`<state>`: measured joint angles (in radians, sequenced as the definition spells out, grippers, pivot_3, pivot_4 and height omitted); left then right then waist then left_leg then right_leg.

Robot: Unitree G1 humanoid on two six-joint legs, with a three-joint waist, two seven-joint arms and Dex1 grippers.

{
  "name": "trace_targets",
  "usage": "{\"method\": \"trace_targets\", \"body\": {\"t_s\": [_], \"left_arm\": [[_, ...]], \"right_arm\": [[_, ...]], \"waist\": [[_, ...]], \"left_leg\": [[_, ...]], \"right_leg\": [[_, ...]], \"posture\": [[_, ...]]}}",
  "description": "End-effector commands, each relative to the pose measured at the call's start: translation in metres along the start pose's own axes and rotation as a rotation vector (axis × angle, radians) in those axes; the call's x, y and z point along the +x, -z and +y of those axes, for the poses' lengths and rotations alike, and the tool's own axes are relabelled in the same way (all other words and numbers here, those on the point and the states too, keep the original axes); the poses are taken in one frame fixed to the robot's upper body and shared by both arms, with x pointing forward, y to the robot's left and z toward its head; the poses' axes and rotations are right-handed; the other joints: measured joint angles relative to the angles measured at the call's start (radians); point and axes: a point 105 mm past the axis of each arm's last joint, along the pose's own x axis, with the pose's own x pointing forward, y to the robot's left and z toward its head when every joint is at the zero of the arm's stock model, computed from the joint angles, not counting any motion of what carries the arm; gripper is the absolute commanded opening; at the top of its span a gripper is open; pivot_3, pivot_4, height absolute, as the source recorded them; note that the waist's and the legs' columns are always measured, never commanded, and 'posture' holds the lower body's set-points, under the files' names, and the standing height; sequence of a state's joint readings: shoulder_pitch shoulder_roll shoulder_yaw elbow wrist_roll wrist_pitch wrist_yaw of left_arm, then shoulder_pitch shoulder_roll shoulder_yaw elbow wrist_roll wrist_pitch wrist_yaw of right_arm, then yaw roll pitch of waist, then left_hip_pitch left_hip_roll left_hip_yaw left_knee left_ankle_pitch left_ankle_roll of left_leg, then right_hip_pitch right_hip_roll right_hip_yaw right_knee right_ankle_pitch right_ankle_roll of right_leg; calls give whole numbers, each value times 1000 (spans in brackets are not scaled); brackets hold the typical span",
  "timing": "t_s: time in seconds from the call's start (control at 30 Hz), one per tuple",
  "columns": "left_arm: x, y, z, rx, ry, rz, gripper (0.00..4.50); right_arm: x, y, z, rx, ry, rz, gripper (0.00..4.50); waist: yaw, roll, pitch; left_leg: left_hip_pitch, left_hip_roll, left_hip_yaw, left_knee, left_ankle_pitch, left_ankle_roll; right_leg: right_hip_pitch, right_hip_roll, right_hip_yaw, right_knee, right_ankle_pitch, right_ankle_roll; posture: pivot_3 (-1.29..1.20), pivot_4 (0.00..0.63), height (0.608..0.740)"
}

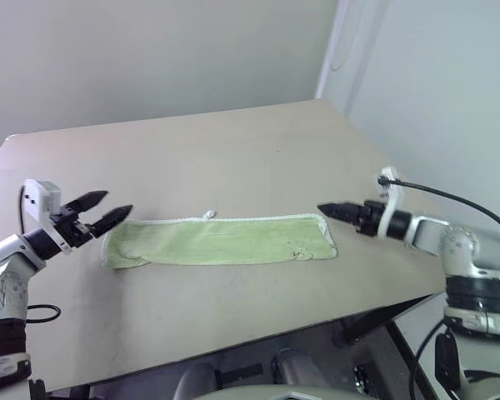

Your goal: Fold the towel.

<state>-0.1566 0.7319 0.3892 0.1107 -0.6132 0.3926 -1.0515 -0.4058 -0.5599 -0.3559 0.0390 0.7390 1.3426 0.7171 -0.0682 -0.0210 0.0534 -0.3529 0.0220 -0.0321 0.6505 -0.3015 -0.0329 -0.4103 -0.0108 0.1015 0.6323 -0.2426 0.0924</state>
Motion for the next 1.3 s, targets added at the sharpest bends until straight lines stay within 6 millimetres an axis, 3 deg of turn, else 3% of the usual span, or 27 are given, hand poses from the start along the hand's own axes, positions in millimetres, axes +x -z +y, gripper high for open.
{"method": "trace_targets", "body": {"t_s": [0.03, 0.27, 0.5, 0.97, 1.13, 1.3], "left_arm": [[17, -4, -33, 15, 161, 9, 4500], [33, 28, -57, 34, 288, 113, 4500], [45, 32, -64, 17, 313, 99, 4500], [44, 39, -57, 26, 290, 112, 4500], [45, 42, -52, 33, 272, 107, 4500], [42, 42, -46, 41, 246, 104, 4500]], "right_arm": [[-16, 10, 20, 116, -97, 17, 3961], [-17, 42, 20, 254, -127, 3, 3961], [-4, 62, 11, 349, -52, -14, 3961], [26, 43, -24, 472, 134, -135, 3961], [37, 35, -25, 468, 157, -151, 3961], [31, 41, -22, 445, 145, -124, 2279]], "waist": [[1, 1, 0], [-5, 2, -1], [-4, 2, -1], [-5, 2, -1], [-10, 2, -2], [-13, 3, -1]], "left_leg": [[1, 0, 0, 1, 0, 0], [5, 0, 2, 3, 0, 0], [2, 0, 2, 2, 0, 0], [2, 0, 2, 2, 0, 0], [4, 0, 2, 2, 0, 0], [3, 0, 2, 2, 0, 0]], "right_leg": [[1, 0, 0, 0, 0, -1], [4, 2, 2, 0, -3, 0], [2, 1, 3, -1, -3, 0], [2, 1, 3, -1, -3, 0], [3, 1, 3, -1, -3, 1], [3, 1, 3, -1, -3, 1]], "posture": [[0, 0, 740], [0, 0, 740], [0, 0, 740], [0, 0, 740], [0, 0, 740], [0, 0, 740]]}}
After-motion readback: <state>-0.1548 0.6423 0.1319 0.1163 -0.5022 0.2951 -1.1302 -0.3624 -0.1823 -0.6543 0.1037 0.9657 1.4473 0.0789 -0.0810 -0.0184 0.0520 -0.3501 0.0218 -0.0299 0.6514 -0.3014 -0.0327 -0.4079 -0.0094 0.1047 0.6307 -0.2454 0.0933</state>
